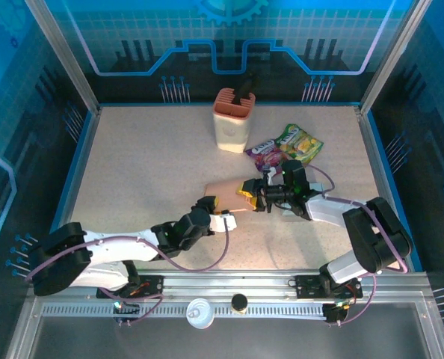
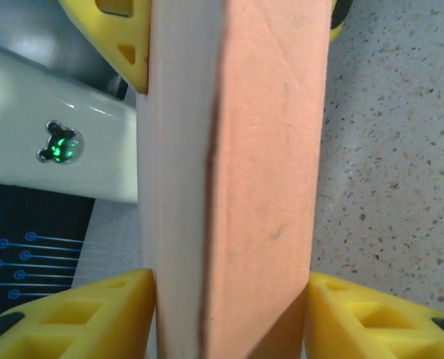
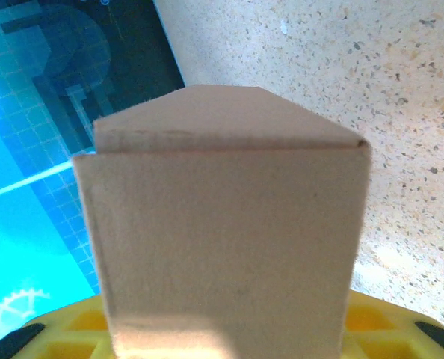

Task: Fold the paper box

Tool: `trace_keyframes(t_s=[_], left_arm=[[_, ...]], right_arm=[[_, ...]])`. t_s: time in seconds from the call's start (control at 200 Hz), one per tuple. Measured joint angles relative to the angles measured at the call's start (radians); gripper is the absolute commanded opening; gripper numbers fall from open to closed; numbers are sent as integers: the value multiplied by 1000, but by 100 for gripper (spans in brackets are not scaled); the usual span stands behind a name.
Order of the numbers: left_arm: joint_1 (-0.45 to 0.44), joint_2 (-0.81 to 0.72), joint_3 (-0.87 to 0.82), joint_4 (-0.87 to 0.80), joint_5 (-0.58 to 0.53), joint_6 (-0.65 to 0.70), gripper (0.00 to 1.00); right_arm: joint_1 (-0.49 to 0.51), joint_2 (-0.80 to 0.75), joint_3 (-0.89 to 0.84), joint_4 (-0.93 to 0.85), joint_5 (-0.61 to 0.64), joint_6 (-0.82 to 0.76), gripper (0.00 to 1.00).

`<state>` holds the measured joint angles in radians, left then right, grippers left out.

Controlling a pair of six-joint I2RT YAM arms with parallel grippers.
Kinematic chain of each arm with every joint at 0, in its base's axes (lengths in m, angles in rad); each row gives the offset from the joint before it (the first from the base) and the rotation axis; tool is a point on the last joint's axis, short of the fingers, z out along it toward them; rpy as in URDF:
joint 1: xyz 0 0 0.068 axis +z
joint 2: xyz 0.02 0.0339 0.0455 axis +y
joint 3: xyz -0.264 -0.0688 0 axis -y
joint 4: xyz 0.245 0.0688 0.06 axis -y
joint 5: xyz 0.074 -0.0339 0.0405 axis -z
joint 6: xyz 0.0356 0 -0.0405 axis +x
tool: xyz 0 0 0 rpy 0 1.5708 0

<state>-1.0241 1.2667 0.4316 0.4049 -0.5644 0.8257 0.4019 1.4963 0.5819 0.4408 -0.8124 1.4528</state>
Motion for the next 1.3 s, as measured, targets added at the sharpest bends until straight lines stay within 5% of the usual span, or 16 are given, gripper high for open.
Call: trace_keyframes(t_s=[0.235, 0.57, 0.77, 0.92, 1.116, 1.301], left_arm=[[0, -6, 9, -21, 7, -8, 38], [-1, -95, 121, -302, 87, -121, 38], [0, -122, 277, -572, 188, -287, 40], [6, -111, 384, -791, 294, -412, 39], [61, -38, 483, -981, 451, -514, 39], [135, 69, 551, -1077, 560, -549, 38]], right_arm=[[-6, -2, -5, 2, -1, 26, 46], [-73, -115, -40, -10, -10, 30, 68], [-150, -316, -40, -233, 38, -106, 68], [-155, -545, -39, -490, 203, -248, 66], [81, -787, -78, -674, 504, -273, 62], [396, -803, -127, -695, 801, -187, 64]])
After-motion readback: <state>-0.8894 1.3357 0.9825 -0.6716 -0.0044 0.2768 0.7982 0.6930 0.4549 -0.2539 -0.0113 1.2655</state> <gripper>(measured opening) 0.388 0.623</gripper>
